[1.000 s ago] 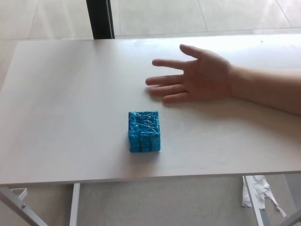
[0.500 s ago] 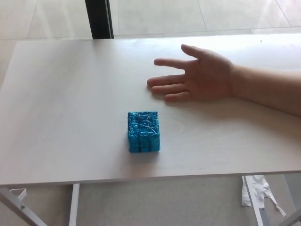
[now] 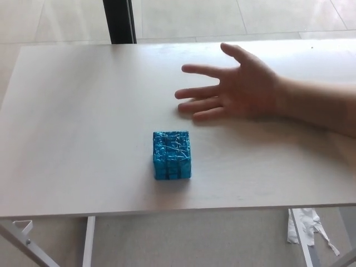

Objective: The robot uses its right hand to pick up a cube kept in the middle of the desk infront of it and hands it to a person

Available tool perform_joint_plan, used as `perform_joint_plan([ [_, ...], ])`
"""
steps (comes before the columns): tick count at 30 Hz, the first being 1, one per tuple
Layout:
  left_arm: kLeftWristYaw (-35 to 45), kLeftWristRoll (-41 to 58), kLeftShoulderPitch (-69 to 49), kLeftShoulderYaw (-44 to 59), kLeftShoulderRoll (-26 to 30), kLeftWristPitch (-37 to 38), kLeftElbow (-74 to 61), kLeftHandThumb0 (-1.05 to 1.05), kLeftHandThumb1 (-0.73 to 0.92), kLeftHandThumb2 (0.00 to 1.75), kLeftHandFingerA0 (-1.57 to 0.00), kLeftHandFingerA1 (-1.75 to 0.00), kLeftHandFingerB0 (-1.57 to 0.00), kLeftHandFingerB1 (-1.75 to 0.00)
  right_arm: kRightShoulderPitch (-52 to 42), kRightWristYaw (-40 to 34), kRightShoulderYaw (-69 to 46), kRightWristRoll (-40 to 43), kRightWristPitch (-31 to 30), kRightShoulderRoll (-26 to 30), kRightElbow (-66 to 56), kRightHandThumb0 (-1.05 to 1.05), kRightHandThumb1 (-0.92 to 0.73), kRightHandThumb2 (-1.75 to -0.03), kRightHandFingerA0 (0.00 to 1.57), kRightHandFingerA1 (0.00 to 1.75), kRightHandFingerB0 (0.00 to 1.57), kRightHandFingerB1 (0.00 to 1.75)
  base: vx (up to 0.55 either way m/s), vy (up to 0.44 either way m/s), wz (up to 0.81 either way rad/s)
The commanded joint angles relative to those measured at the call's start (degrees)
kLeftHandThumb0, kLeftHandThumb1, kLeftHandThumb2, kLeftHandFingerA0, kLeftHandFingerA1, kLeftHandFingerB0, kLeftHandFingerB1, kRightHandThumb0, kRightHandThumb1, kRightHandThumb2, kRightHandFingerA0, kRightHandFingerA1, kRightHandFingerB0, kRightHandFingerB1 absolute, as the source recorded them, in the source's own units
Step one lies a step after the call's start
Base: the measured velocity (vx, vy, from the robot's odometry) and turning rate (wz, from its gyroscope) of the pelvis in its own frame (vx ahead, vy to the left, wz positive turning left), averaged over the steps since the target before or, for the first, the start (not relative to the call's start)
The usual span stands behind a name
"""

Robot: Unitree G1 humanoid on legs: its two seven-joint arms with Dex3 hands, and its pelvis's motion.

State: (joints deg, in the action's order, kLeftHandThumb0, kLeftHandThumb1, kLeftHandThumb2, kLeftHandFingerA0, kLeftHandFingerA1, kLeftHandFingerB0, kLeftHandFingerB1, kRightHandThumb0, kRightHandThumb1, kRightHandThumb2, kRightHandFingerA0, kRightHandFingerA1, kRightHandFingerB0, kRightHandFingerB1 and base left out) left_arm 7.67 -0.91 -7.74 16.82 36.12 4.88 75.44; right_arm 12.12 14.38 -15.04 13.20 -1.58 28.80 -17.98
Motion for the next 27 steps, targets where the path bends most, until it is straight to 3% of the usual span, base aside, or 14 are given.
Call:
perform_joint_plan([
  [1, 0.4, 0.6, -0.6, 0.2, 1.0, 0.8, 0.1, -0.68, 0.78, 0.63, -0.57, -0.54, -0.50, -0.44, 17.6, 0.9, 26.6, -16.8, -18.5, -5.5, -4.6, -0.78, -0.46, -0.86, 0.03, 0.47, 0.09, 0.30, 0.00, 0.000, 0.00],
  [4, 0.6, 0.7, -0.5, 0.3, 0.9, 0.7, 0.1, -0.67, 0.77, 0.63, -0.58, -0.55, -0.52, -0.45, 18.6, 1.3, 30.5, -18.9, -18.3, -7.1, -1.8, -0.78, -0.46, -0.86, 0.01, 0.53, 0.03, 0.38, 0.00, 0.000, 0.00],
  [5, 0.5, 0.8, -0.4, 0.4, 0.8, 0.6, 0.2, -0.67, 0.78, 0.63, -0.57, -0.53, -0.51, -0.44, 19.2, 2.2, 31.9, -20.1, -16.9, -7.2, 0.1, -0.72, -0.44, -0.86, 0.09, 0.56, 0.00, 0.42, 0.00, 0.000, 0.00],
  [6, 0.4, 0.6, -0.4, 0.3, 0.9, 0.6, 0.2, -0.68, 0.77, 0.63, -0.57, -0.53, -0.51, -0.44, 20.4, 3.5, 34.4, -21.6, -18.1, -7.1, 1.7, -0.38, -0.33, -0.94, 0.04, 0.55, 0.00, 0.50, 0.00, 0.000, 0.00],
  [12, 0.5, 0.9, -0.3, 0.5, 0.8, 0.5, 0.1, -0.67, 0.77, 0.63, -0.57, -0.54, -0.52, -0.45, 23.7, 4.6, 41.0, -24.6, -17.7, -8.6, 9.2, -0.38, -0.32, -0.93, 0.04, 0.54, 0.00, 0.50, 0.00, 0.000, 0.00],
  [13, 0.5, 0.7, -0.4, 0.3, 0.8, 0.9, 0.1, -0.68, 0.77, 0.63, -0.57, -0.54, -0.53, -0.45, 24.5, 4.5, 42.5, -25.4, -17.4, -9.1, 11.2, -0.72, -0.59, -0.59, 0.11, 0.51, 0.15, 0.36, 0.00, 0.000, 0.00],
  [27, -0.4, 0.3, 0.6, 0.2, 0.4, 1.0, 0.7, -0.66, 0.77, 0.63, -0.60, -0.54, -0.54, -0.45, 31.4, 3.4, 57.5, -35.1, -18.1, -13.3, 27.4, -0.65, -0.63, -0.59, 0.11, 0.58, 0.18, 0.41, 0.00, 0.000, 0.00],
])
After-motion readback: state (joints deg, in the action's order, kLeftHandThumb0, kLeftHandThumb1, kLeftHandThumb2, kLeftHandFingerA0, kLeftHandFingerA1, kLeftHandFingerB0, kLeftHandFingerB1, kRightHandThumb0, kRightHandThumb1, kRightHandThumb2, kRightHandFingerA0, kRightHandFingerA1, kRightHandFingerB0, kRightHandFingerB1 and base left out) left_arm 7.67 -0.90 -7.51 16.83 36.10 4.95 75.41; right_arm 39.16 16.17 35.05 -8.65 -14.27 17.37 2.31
